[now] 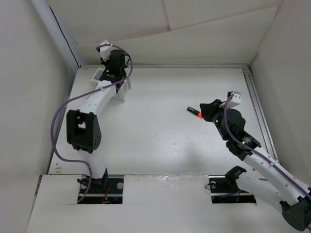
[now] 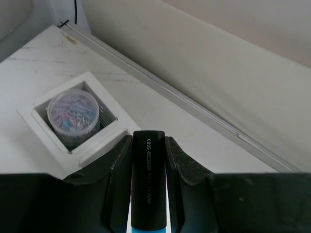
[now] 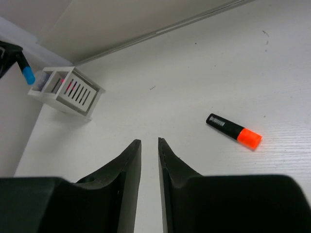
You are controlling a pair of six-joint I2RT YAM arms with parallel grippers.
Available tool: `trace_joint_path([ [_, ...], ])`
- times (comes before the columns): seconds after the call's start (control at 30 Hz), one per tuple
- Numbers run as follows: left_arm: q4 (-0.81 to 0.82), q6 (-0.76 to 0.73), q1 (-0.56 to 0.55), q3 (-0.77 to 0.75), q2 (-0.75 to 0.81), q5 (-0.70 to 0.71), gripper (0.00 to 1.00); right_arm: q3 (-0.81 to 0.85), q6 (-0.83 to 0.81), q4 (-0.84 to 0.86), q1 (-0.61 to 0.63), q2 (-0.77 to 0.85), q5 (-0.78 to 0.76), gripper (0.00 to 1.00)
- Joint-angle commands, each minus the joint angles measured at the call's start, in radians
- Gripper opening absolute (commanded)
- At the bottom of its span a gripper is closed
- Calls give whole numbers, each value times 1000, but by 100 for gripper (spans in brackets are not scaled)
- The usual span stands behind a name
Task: Sort the stationery into containers
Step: Place the pen in the storage box.
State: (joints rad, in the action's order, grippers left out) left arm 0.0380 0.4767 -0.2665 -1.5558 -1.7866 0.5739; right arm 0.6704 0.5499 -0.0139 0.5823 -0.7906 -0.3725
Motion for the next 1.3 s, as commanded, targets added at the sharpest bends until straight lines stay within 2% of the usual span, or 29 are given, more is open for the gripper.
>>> trace_joint_path([
  [0.0, 22, -85, -4, -90, -40, 101, 4, 11, -10, 60, -4, 13, 17, 28],
  [0.1, 48, -153, -4, -131, -77, 167, 4, 11, -19, 60, -4, 13, 17, 43],
  [0.23, 48, -217, -4, -208, -170, 225, 4, 11, -19, 60, -4, 13, 17, 49],
  [0.7, 108, -389, 6, -280, -296, 345, 5, 11, -19, 60, -13, -6, 35, 53],
  [1.27, 226, -524, 6, -317, -382, 406, 8, 11, -28, 71, -13, -18, 44, 54],
])
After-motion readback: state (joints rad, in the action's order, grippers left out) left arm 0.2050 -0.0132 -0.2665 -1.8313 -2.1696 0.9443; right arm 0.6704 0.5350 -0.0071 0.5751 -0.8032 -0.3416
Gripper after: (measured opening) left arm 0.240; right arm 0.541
